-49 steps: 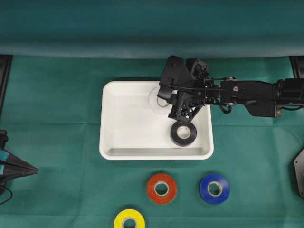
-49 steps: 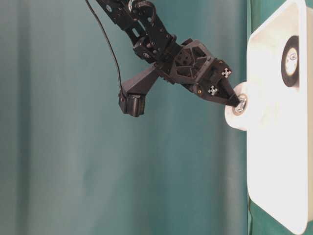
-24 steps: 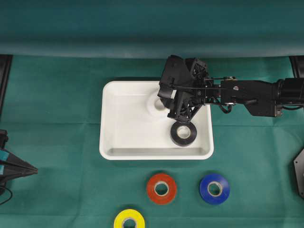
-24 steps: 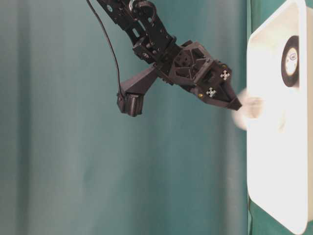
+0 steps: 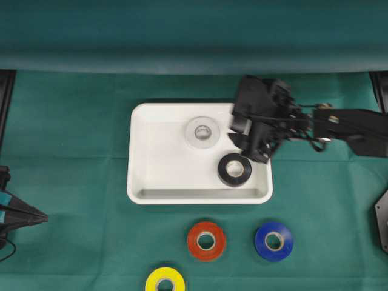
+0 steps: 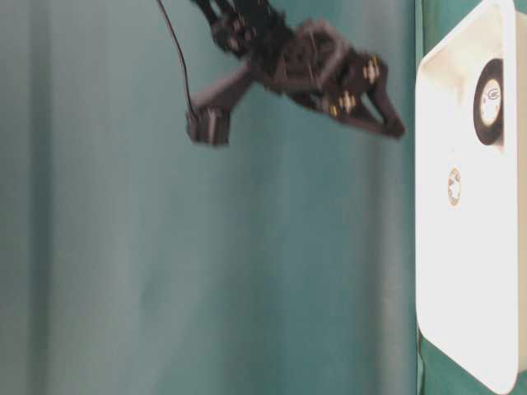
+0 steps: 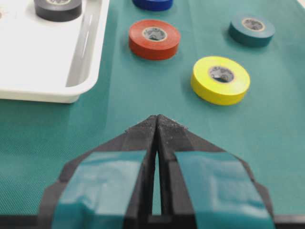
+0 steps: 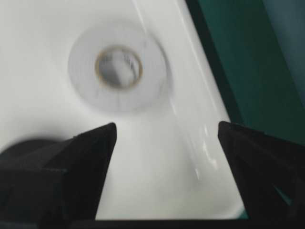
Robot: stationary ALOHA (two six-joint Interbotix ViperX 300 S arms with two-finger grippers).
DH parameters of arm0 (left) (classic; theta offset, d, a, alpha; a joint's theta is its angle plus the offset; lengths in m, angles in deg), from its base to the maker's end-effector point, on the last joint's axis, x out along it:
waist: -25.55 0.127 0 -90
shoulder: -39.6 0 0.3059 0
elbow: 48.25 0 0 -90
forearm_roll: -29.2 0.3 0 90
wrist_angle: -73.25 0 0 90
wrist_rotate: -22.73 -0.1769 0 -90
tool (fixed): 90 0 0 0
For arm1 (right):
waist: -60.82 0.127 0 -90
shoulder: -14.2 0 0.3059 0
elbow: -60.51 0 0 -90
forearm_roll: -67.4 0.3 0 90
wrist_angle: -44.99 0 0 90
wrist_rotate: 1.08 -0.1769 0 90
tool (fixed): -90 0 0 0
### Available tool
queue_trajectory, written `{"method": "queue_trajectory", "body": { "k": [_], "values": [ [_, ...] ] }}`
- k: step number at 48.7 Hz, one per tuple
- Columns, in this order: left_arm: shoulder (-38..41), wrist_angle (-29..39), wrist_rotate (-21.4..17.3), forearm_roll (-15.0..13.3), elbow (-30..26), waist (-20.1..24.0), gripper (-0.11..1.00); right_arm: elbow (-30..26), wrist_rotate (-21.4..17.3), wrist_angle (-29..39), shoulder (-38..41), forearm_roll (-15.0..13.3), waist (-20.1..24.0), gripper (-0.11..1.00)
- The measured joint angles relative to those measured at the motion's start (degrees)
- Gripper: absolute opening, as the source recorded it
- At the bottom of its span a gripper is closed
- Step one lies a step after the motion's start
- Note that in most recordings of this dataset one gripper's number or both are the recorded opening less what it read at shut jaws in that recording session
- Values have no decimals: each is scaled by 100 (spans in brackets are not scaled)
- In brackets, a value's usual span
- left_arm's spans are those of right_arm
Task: Put the tape into the white case with the right arm.
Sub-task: 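Open the right gripper to release the white tape in the tray, then withdraw the right gripper and move it over the blue tape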
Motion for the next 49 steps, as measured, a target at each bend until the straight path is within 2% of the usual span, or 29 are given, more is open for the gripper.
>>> {"method": "queue_trajectory", "body": {
  "k": [14,26,39,49],
  "values": [
    [0,0,0,0,0,0,0,1512,-53,-202,-1468,0,0,58],
    [0,9,9,0,0,0,0,2575,-62,-325,-2777,26,35,58],
    [0,0,0,0,0,0,0,3208,-70,-316,-3762,123,88,58],
    [0,0,0,0,0,0,0,3349,-88,-316,-3955,185,167,58]
  ]
}}
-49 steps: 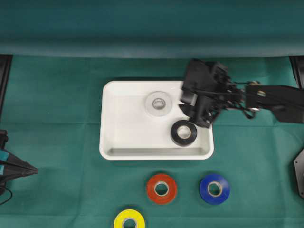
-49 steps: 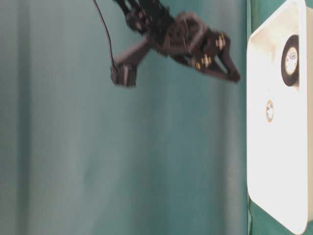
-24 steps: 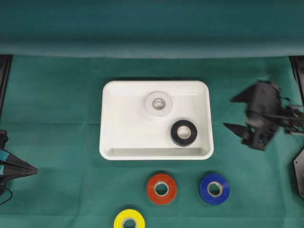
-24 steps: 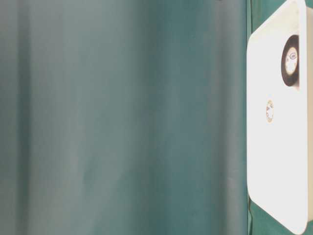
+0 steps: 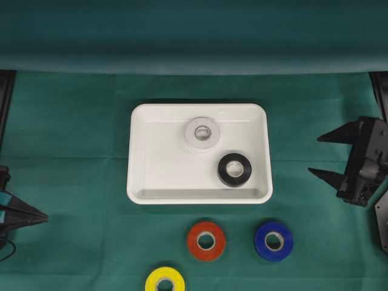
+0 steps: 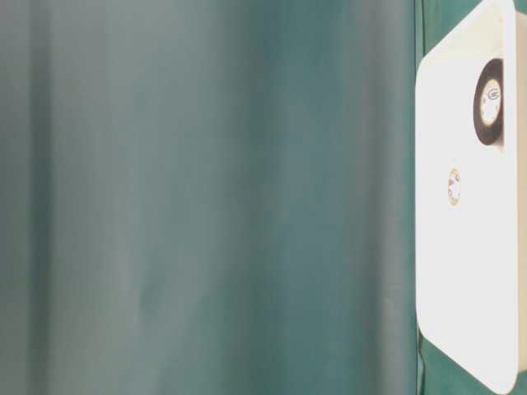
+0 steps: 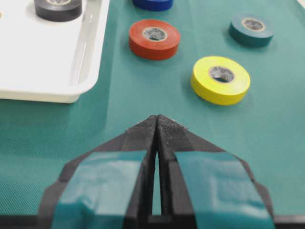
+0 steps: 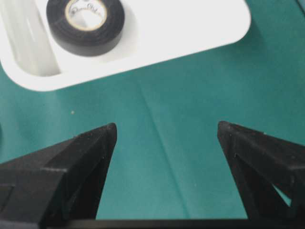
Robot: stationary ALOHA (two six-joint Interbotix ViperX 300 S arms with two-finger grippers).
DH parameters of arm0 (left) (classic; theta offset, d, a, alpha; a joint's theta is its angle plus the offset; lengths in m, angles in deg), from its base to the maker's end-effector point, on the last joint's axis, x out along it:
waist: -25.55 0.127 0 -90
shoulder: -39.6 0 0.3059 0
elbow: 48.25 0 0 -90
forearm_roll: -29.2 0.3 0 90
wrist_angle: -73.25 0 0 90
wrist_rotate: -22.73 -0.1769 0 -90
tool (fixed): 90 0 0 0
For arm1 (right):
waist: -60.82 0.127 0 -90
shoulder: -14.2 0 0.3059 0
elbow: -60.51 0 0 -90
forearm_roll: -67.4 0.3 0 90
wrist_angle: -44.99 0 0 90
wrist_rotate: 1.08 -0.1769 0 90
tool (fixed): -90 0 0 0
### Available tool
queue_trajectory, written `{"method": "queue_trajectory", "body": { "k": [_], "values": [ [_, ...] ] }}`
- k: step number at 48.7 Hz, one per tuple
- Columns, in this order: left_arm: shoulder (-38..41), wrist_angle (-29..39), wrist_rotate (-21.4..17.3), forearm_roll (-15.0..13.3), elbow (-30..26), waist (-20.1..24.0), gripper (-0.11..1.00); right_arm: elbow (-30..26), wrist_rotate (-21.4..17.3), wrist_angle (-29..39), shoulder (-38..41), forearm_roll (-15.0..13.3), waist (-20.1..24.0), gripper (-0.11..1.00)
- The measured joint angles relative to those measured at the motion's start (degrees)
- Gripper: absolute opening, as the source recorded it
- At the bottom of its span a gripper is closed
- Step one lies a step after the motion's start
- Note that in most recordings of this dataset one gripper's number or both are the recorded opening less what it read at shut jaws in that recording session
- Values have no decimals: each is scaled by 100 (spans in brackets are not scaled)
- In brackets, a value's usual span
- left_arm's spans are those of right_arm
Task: Put the tape into the white case with the right arm.
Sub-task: 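Withdraw the right gripper and move it over the blue tape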
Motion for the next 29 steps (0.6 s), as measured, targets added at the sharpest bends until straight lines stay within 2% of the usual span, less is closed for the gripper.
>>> {"method": "queue_trajectory", "body": {
  "k": [7,20,29],
  "values": [
    [0,0,0,0,0,0,0,97,0,0,-35,79,352,58],
    [0,9,0,0,0,0,0,431,-18,79,-448,141,1573,57],
    [0,0,0,0,0,0,0,598,-264,88,-896,185,2276,57]
  ]
}}
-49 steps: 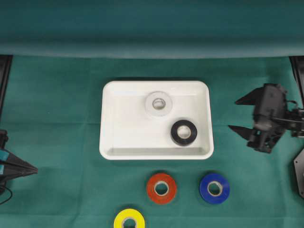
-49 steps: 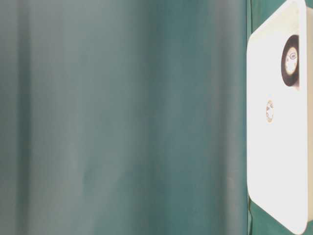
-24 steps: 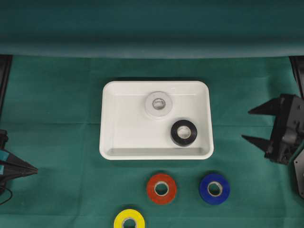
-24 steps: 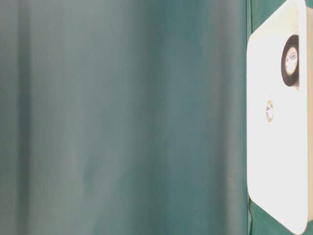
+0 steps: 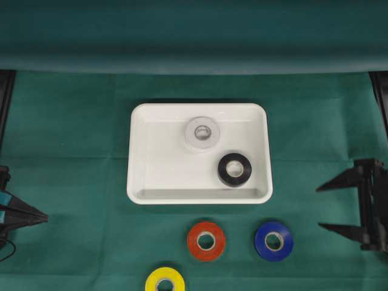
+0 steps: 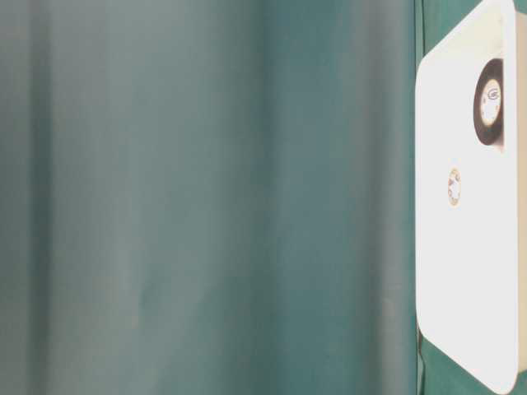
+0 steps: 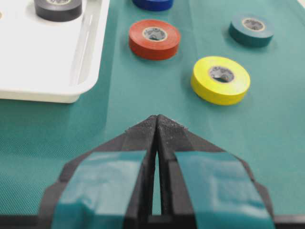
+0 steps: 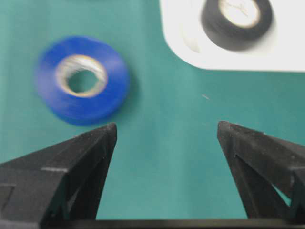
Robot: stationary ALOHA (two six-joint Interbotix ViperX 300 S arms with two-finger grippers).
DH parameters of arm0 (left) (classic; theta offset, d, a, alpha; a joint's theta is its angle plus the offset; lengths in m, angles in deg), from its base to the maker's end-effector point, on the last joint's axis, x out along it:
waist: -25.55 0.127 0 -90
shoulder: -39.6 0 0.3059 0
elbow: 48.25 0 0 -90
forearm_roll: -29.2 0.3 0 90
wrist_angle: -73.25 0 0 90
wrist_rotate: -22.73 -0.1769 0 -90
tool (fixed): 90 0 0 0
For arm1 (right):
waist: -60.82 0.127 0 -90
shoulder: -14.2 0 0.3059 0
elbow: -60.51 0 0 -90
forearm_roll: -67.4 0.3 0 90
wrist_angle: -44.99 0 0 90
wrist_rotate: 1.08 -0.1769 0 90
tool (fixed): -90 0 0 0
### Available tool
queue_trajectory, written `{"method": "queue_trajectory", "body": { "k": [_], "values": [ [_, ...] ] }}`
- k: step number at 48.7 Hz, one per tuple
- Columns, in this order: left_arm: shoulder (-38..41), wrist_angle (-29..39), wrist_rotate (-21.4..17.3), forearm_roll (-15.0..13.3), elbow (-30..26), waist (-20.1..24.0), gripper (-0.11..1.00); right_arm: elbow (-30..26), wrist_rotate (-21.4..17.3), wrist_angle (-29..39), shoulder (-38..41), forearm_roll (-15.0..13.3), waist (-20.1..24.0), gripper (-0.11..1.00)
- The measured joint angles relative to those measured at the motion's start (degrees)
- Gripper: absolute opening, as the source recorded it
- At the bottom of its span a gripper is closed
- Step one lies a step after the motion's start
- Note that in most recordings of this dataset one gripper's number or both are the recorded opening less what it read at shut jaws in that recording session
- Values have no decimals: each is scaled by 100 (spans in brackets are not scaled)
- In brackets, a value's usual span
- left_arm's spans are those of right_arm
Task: Put the tape into the white case with the right arm.
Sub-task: 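Withdraw the right gripper and move it over the blue tape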
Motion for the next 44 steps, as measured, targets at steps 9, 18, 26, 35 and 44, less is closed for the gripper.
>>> {"method": "queue_trajectory", "body": {
  "k": [9,18,26,35,44],
  "values": [
    [-9,0,0,0,0,0,0,62,-105,0,-255,9,290,57],
    [0,0,0,0,0,0,0,70,-105,9,-185,26,343,57],
    [0,0,9,0,0,0,0,62,-105,9,-79,18,352,57],
    [0,9,9,0,0,0,0,44,-105,9,88,26,369,57],
    [-9,0,9,0,0,0,0,-149,-105,9,519,18,519,57]
  ]
}}
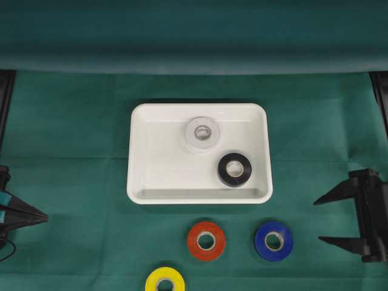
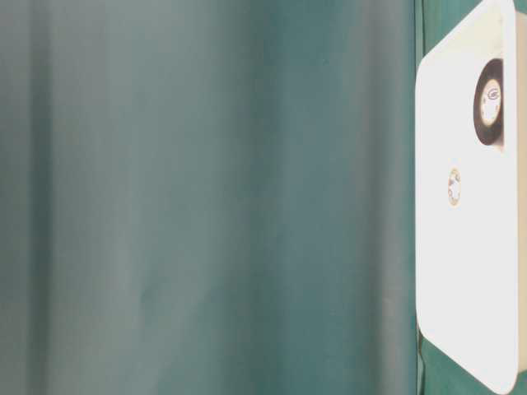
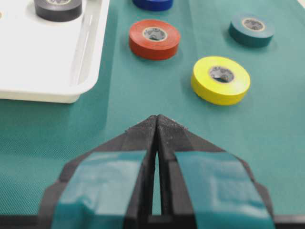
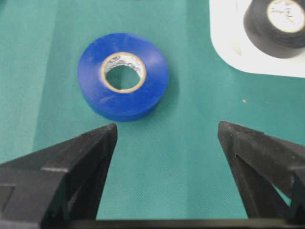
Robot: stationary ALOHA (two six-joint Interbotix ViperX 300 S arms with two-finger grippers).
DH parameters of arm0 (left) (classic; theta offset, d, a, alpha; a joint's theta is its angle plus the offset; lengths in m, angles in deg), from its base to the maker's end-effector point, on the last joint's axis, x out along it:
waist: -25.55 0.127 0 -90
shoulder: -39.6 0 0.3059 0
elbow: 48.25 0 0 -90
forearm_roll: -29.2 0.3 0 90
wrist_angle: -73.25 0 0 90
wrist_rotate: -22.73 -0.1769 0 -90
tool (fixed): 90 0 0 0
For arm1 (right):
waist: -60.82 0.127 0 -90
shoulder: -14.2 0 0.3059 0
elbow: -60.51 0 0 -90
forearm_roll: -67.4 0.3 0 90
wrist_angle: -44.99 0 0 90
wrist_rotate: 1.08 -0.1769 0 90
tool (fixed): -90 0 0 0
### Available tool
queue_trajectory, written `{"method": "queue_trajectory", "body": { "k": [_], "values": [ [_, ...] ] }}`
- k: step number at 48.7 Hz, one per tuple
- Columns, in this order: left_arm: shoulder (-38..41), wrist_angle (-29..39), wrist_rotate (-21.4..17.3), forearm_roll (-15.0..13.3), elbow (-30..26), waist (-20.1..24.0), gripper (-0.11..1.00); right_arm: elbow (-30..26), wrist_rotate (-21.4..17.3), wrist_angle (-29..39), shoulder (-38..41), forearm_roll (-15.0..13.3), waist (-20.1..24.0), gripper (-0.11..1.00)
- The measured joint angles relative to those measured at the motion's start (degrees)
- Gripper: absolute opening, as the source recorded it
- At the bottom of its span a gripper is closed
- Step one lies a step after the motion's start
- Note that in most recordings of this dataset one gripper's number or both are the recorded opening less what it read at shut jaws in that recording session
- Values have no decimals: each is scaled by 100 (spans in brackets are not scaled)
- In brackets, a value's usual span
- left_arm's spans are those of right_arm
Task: Put the tape into the white case with the right arm.
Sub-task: 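Withdraw the right gripper and move it over the blue tape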
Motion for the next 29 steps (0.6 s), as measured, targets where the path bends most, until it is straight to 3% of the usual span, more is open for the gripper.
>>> {"method": "queue_trajectory", "body": {
  "k": [13,29],
  "values": [
    [9,9,-9,0,0,0,0,-360,0,-18,835,9,325,57],
    [9,9,-9,0,0,0,0,-809,0,-246,1740,-9,378,57]
  ]
}}
